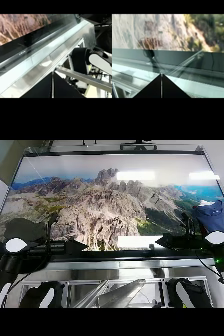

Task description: Fold the shirts.

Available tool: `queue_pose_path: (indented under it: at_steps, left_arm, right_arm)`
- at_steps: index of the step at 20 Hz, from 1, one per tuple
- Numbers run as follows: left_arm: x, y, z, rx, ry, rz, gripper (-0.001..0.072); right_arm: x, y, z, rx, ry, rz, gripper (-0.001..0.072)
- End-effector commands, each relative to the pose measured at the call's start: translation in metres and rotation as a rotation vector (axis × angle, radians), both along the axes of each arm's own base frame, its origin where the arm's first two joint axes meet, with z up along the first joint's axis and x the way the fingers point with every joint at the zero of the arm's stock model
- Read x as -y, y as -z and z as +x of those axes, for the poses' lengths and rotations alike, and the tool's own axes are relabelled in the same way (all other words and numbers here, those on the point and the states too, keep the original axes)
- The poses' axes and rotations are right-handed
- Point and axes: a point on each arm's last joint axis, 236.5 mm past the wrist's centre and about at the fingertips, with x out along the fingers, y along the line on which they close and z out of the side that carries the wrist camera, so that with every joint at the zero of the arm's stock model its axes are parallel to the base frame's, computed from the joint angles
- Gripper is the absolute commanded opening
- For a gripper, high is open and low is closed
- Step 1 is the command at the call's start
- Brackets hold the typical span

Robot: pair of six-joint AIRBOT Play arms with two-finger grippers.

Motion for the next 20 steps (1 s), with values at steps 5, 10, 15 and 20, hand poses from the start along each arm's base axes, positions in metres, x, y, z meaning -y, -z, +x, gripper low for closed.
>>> queue_pose_path:
  at_steps: [5,10,15,20]
  left_arm:
    - [0.0,-0.001,0.001,0.005,-0.002,0.002,0.0344]
    - [-0.032,-0.032,0.044,0.099,-0.138,0.051,0.072]
    - [-0.162,-0.044,0.086,0.159,-0.447,0.385,0.0717]
    - [-0.297,-0.024,0.11,0.035,-0.763,0.609,0.0714]
  right_arm:
    - [0.0,0.0,0.0,0.0,-0.001,0.0,0.0018]
    - [0.0,0.0,0.0,0.0,-0.001,0.0,0.0018]
    - [0.0,0.0,0.0,-0.001,-0.001,0.0,0.0018]
    - [-0.001,0.0,0.0,-0.001,-0.002,0.001,0.0018]
